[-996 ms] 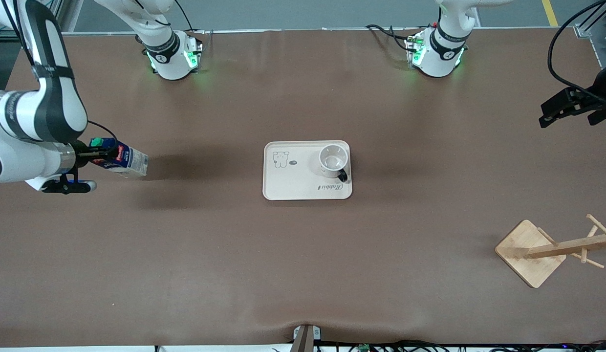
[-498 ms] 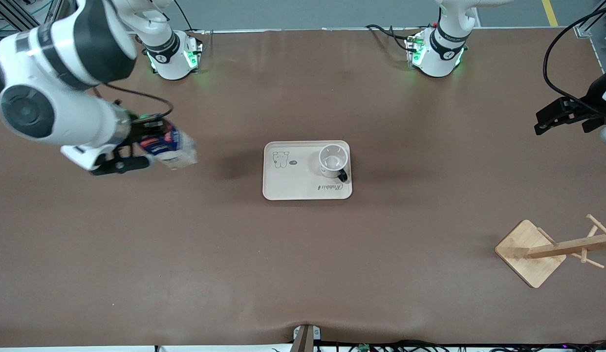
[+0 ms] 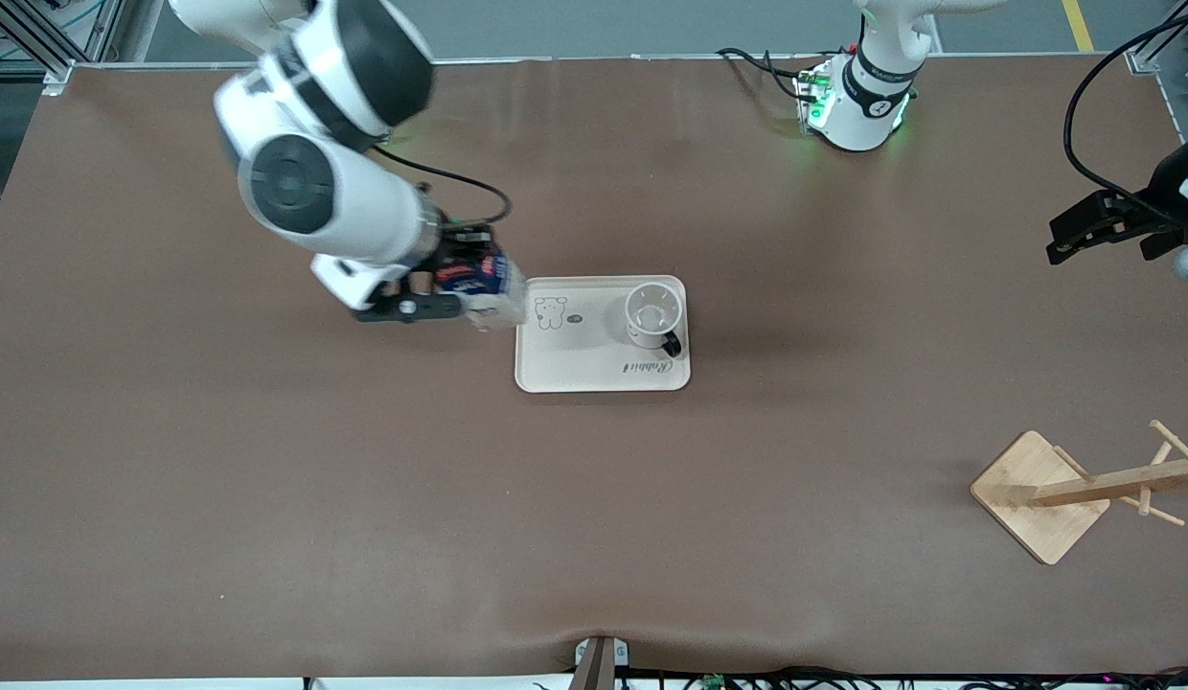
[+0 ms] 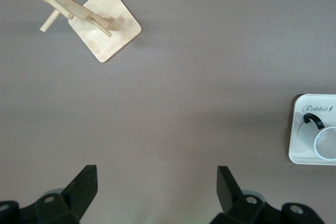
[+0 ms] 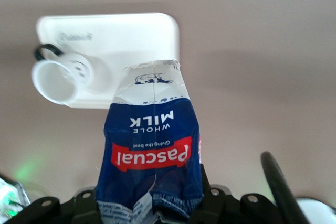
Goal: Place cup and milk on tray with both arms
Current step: 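Lift and carry the milk carton with the right gripper to the tray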
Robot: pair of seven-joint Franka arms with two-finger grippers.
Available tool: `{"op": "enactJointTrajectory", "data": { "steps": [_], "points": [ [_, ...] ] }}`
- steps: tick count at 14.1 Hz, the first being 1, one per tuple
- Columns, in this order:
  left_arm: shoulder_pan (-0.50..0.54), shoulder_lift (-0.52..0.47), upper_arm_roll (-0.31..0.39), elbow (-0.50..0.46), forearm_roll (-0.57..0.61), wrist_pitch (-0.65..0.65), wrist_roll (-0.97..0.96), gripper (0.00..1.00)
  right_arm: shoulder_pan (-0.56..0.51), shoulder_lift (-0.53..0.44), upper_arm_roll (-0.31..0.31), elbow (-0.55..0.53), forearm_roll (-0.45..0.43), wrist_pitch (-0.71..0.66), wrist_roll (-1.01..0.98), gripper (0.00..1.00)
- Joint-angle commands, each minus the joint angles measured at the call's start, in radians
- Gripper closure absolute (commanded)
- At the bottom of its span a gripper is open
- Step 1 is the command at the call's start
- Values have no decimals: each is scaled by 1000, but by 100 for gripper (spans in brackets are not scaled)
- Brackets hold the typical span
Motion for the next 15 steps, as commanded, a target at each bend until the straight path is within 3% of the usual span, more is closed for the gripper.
{"op": "enactJointTrajectory", "data": {
  "steps": [1, 4, 8, 10, 15],
  "points": [
    [-11, -10, 10, -10, -19, 5, 6, 0, 113, 151, -16, 70, 14, 104, 70, 100],
    [-11, -12, 10, -10, -19, 3, 4, 0, 145, 223, -19, 105, 9, 131, 70, 100],
    [-11, -12, 9, -13, -19, 2, 4, 0, 129, 223, -20, 105, -61, 19, 70, 100],
    [-11, -13, 9, -13, -19, 2, 4, 0, 92, 260, -23, 105, -62, 35, 64, 100],
    [-11, -15, 7, -13, -19, -6, 3, 0, 121, 294, -23, 102, -68, 123, 69, 100]
  ]
}}
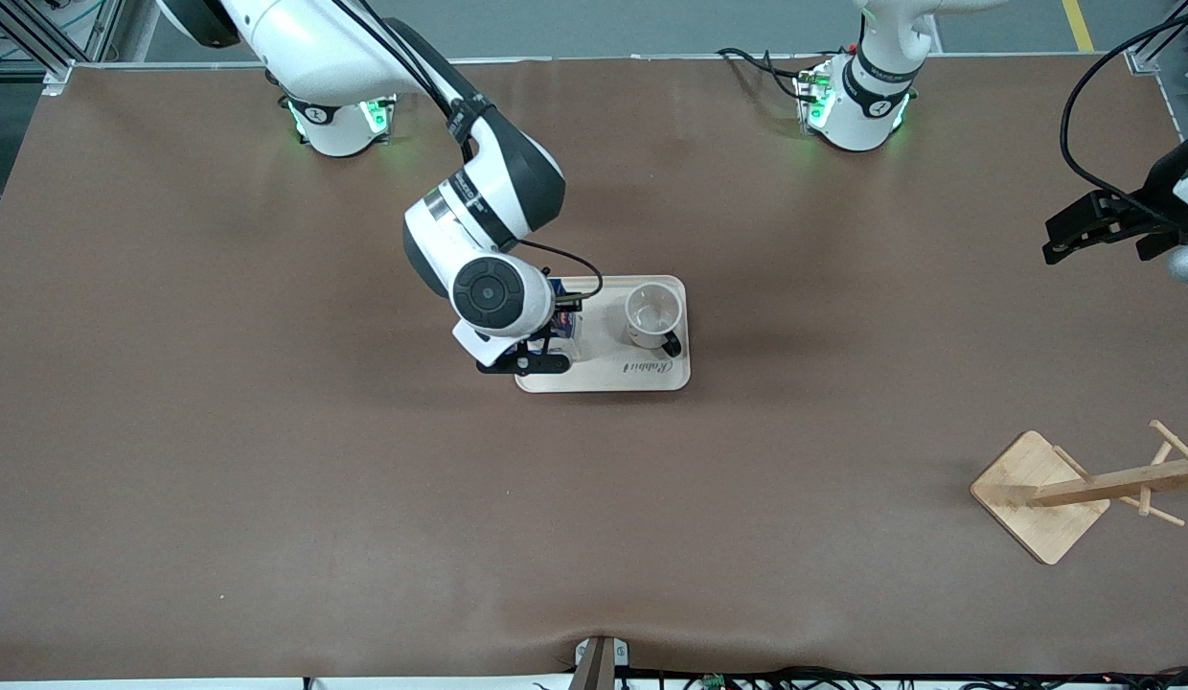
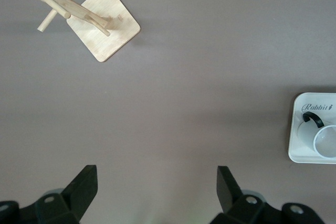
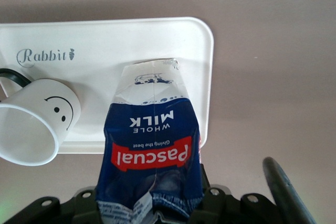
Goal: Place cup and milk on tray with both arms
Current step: 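Lower the milk carton onto the tray beside the mug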
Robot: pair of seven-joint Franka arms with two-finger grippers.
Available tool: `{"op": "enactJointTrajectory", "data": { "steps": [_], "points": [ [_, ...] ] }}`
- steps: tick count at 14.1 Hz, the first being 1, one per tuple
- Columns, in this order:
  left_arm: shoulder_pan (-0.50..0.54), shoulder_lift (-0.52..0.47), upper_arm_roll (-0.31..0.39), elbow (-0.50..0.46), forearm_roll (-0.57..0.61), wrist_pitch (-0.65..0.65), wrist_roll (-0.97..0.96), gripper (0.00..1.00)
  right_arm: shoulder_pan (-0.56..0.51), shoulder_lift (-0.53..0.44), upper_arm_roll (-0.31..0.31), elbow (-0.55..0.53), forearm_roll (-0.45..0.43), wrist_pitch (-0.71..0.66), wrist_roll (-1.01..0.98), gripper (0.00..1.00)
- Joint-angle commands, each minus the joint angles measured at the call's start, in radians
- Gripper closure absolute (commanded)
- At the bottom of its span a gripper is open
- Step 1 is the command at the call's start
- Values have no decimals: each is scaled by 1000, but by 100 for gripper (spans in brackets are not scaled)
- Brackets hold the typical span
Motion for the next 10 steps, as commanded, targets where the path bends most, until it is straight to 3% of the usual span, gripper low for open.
{"op": "enactJointTrajectory", "data": {
  "steps": [1, 5, 6, 7, 8, 9, 10],
  "points": [
    [-8, -15, 8, -11, -19, -5, 3, 0, 9, 14, 7, 23, -20, -1, 12, 99],
    [-9, -17, 8, -11, -19, -5, 3, 0, -4, 11, -5, 26, -23, -77, 29, 99],
    [-8, -17, 8, -11, -19, -6, 3, 0, 7, 13, -7, 23, -26, -70, 46, 93],
    [-8, -17, 8, -11, -19, -9, 3, 0, 10, 19, -7, 21, -29, -62, 67, 65],
    [-9, -17, 8, -11, -19, -9, 3, 0, 3, 20, -7, 21, -26, -58, 89, 57],
    [-8, -18, 8, -11, -19, -9, 3, 0, -2, 20, -7, 21, -23, -58, 92, 36],
    [-8, -18, 8, -11, -19, -9, 3, 0, 5, 20, -7, 21, -29, -41, 89, 0]
  ]
}}
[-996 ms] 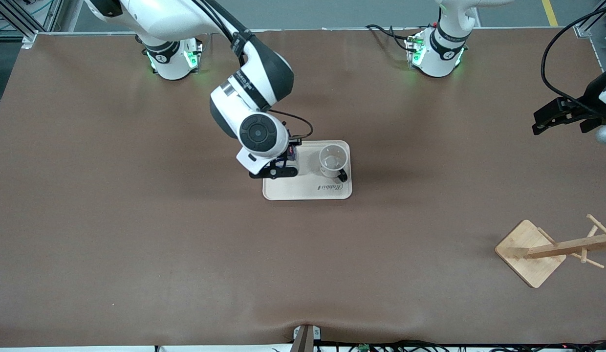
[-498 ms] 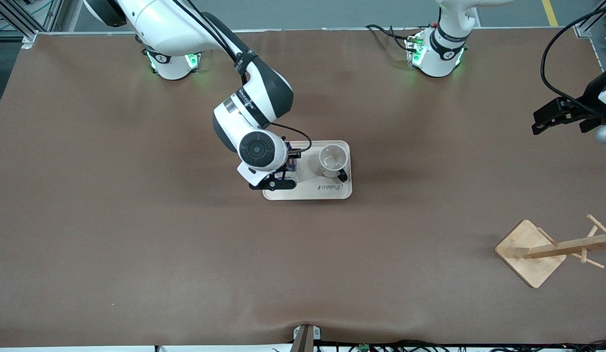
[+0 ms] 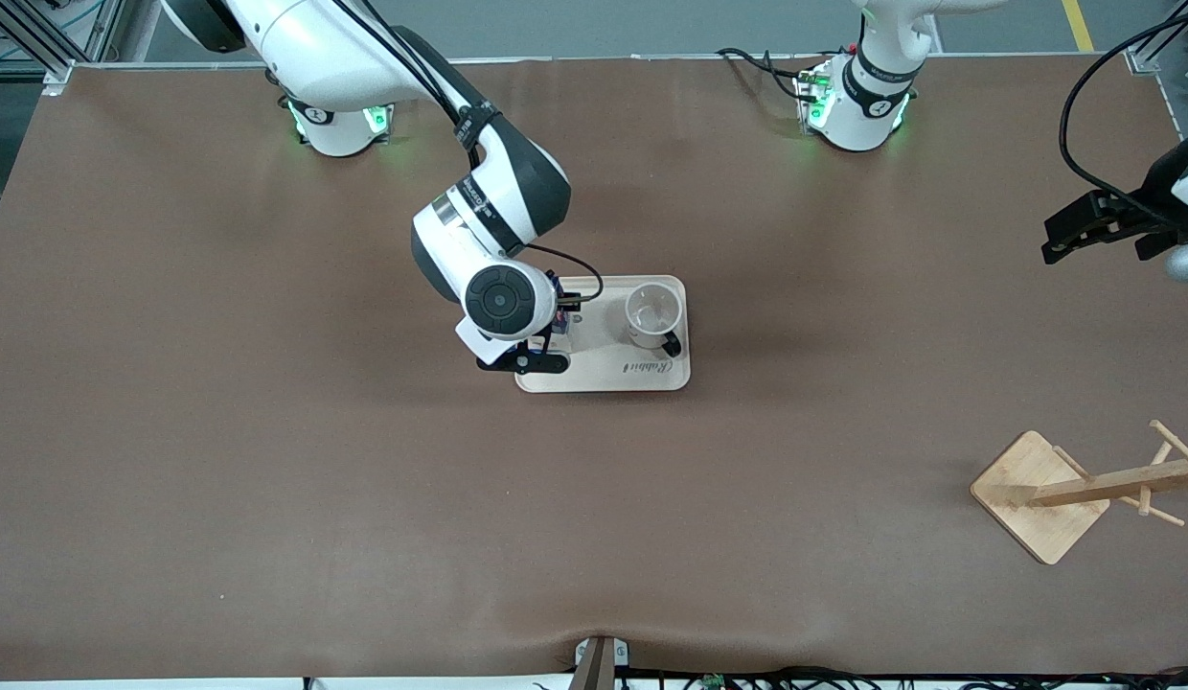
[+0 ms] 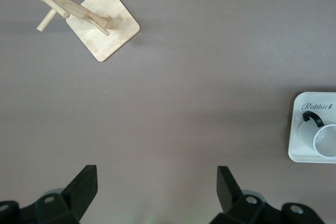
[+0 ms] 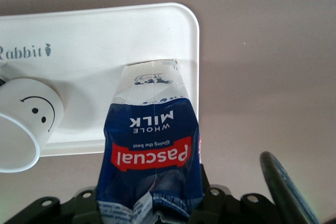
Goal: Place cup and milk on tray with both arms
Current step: 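Lower the milk carton onto the tray beside the mug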
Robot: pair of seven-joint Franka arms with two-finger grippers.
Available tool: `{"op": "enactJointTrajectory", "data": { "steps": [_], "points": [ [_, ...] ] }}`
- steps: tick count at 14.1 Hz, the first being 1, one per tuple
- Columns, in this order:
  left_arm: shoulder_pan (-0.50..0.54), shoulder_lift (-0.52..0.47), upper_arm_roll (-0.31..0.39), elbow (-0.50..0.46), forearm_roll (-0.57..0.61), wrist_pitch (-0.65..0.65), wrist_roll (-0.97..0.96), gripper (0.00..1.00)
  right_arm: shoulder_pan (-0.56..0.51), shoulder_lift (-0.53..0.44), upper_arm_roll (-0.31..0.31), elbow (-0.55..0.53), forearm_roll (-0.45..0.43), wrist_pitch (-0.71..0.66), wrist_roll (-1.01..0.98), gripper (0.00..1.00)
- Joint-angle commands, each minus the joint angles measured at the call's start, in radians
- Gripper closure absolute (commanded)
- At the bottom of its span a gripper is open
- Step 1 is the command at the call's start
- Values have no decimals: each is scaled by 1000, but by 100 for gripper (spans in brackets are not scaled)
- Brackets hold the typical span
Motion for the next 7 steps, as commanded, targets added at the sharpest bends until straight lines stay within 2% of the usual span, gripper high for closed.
{"op": "enactJointTrajectory", "data": {
  "steps": [1, 7],
  "points": [
    [-7, -18, 8, -11, -19, -7, 3, 0, 9, 14, 3, 16, -22, 22, 23, 0],
    [-7, -20, 8, -11, -19, -15, 3, 0, 18, 3, 5, 53, -39, 14, 18, 0]
  ]
}}
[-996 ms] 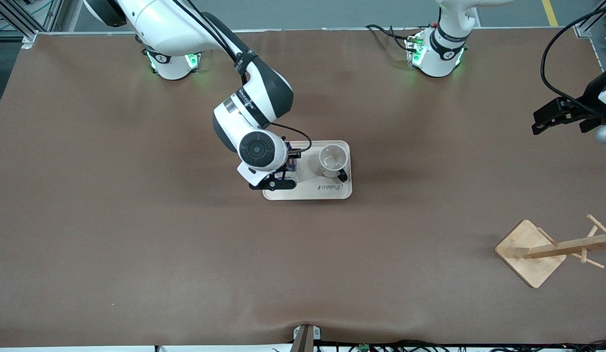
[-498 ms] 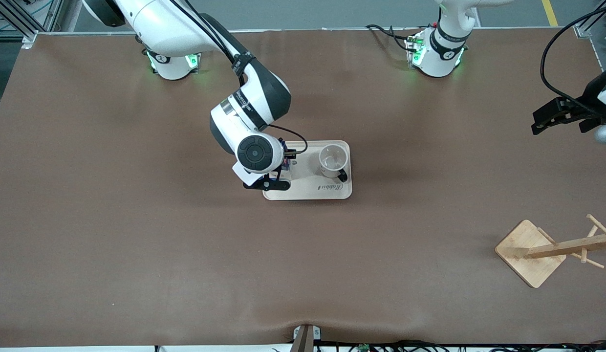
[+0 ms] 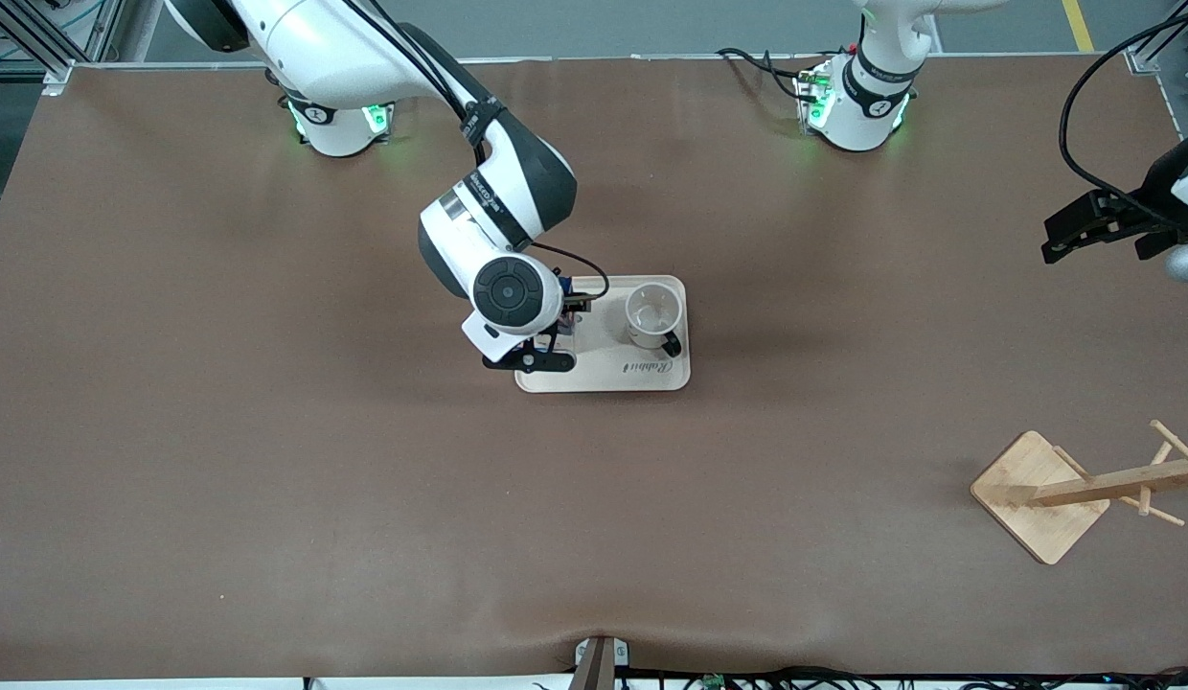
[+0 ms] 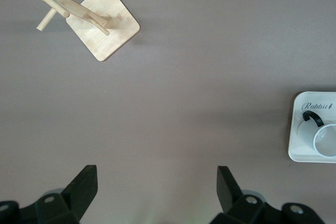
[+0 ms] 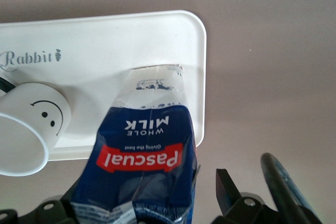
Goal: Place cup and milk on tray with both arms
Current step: 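Lower the milk carton onto the tray beside the mug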
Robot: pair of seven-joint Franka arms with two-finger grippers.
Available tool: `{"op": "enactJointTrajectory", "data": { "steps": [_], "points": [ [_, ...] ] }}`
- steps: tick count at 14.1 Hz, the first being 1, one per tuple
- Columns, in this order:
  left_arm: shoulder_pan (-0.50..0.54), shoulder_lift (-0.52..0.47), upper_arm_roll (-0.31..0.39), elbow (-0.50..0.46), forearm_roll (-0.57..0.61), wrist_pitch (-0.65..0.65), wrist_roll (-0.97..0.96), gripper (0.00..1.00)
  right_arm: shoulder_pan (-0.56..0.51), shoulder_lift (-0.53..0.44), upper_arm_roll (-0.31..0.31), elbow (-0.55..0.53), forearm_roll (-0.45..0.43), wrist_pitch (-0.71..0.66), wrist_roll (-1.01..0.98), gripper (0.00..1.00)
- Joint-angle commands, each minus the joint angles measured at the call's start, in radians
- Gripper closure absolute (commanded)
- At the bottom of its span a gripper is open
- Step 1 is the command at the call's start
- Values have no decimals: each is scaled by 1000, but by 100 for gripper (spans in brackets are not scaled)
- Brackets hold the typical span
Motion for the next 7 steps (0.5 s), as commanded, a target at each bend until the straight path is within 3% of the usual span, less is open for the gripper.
{"op": "enactJointTrajectory", "data": {
  "steps": [1, 7],
  "points": [
    [-7, -21, 8, -11, -19, -14, 3, 0, 0, -4, 2, 41, -20, -18, 14, 0],
    [-5, -22, 8, -11, -19, -16, 3, 0, -73, -27, 3, 227, -18, -164, 8, 0]
  ]
}}
